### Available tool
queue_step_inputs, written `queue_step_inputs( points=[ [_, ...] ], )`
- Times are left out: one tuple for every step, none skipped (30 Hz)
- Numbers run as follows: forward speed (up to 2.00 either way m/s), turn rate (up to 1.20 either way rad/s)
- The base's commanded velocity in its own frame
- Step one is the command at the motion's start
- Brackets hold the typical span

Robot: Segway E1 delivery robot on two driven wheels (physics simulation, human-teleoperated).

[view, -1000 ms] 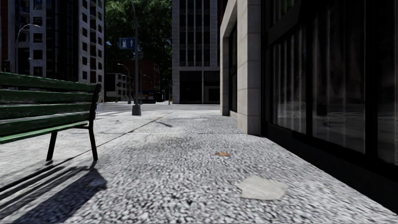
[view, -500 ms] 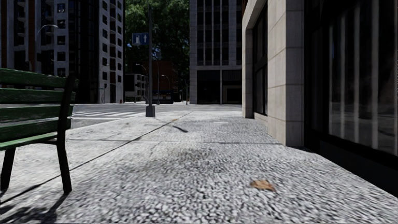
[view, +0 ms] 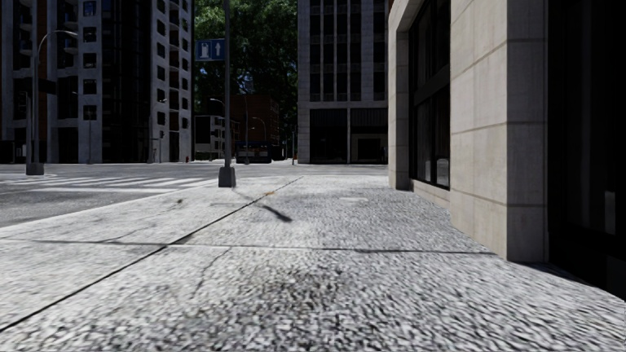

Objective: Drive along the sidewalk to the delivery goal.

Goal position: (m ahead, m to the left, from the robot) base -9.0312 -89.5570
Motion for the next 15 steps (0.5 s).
queue_step_inputs(
  points=[
    [2.0, 0.0],
    [2.0, 0.0],
    [2.0, 0.0],
    [2.0, 0.0],
    [2.0, 0.0],
    [2.0, 0.0],
    [2.0, 0.0],
    [2.0, 0.0],
    [2.0, 0.0],
    [2.0, 0.0],
    [2.0, 0.0],
    [2.0, 0.0],
    [2.0, 0.0],
    [2.0, 0.0],
    [2.0, 0.0]
  ],
)
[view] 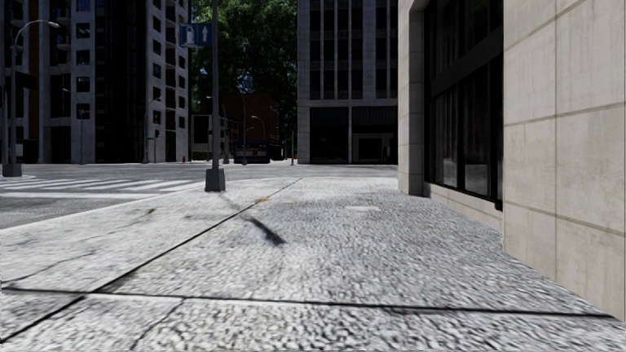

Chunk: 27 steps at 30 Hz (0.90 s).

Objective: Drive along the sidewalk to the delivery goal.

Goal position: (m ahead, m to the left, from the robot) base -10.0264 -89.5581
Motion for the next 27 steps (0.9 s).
queue_step_inputs(
  points=[
    [2.0, 0.0],
    [2.0, 0.0],
    [2.0, 0.0],
    [2.0, 0.0],
    [2.0, 0.0],
    [2.0, 0.0],
    [2.0, 0.0],
    [2.0, 0.0],
    [2.0, 0.0],
    [2.0, 0.0],
    [2.0, 0.0],
    [2.0, 0.0],
    [2.0, 0.0],
    [2.0, 0.0],
    [2.0, 0.0],
    [2.0, 0.0],
    [2.0, 0.0],
    [2.0, 0.0],
    [2.0, 0.0],
    [2.0, 0.0],
    [2.0, 0.0],
    [2.0, 0.0],
    [2.0, 0.0],
    [2.0, 0.0],
    [2.0, 0.0],
    [2.0, 0.0],
    [2.0, 0.0]
  ],
)
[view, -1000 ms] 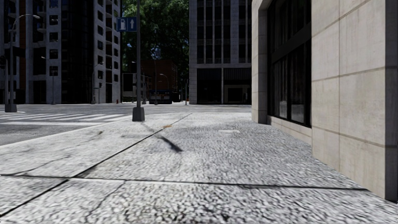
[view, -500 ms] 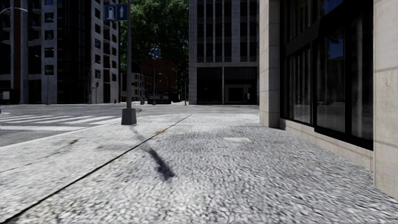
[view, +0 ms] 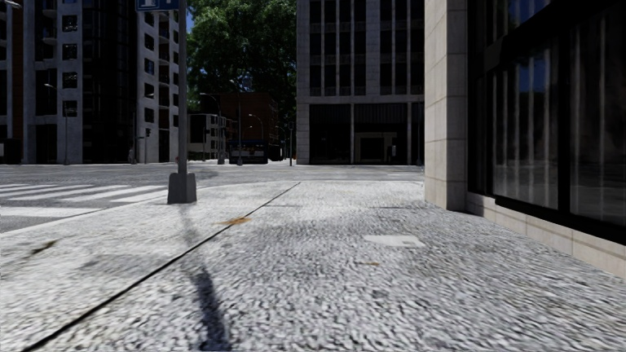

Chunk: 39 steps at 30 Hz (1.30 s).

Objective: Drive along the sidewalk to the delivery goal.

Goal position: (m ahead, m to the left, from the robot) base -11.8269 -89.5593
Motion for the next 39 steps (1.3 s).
queue_step_inputs(
  points=[
    [2.0, 0.0],
    [2.0, 0.0],
    [2.0, 0.0],
    [2.0, 0.0],
    [2.0, 0.0],
    [2.0, 0.0],
    [2.0, 0.0],
    [2.0, 0.0],
    [2.0, 0.0],
    [2.0, 0.0],
    [2.0, 0.0],
    [2.0, 0.0],
    [2.0, 0.0],
    [2.0, 0.0],
    [2.0, 0.0],
    [2.0, 0.0],
    [2.0, 0.0],
    [2.0, 0.0],
    [2.0, 0.0],
    [2.0, 0.0],
    [2.0, 0.0],
    [2.0, 0.0],
    [2.0, 0.0],
    [2.0, 0.0],
    [2.0, 0.0],
    [2.0, 0.0],
    [2.0, 0.0],
    [2.0, 0.0],
    [2.0, 0.0],
    [2.0, -0.01],
    [2.0, -0.09],
    [2.0, -0.11],
    [2.0, -0.11],
    [2.0, -0.11],
    [2.0, -0.11],
    [2.0, -0.11],
    [2.0, -0.11],
    [2.0, -0.11],
    [2.0, -0.11]
  ],
)
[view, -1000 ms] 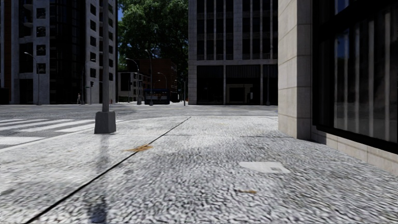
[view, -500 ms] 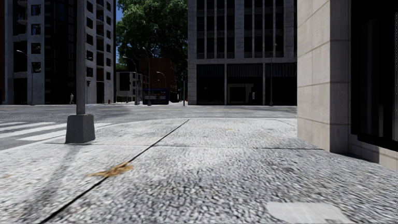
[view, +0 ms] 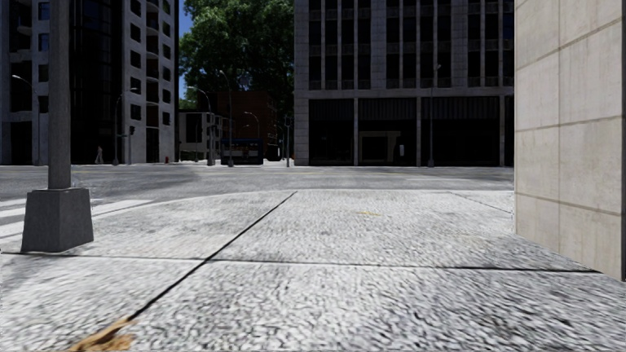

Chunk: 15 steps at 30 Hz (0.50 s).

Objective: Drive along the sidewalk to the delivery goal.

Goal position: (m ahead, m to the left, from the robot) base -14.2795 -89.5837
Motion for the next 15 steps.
queue_step_inputs(
  points=[
    [2.0, -0.11],
    [2.0, -0.11],
    [2.0, -0.11],
    [2.0, -0.11],
    [2.0, -0.11],
    [2.0, -0.11],
    [2.0, -0.13],
    [2.0, -0.2],
    [1.74, -0.26],
    [1.74, -0.26],
    [1.49, -0.28],
    [1.42, -0.29],
    [1.39, -0.29],
    [1.38, -0.29],
    [1.38, -0.29]
  ],
)
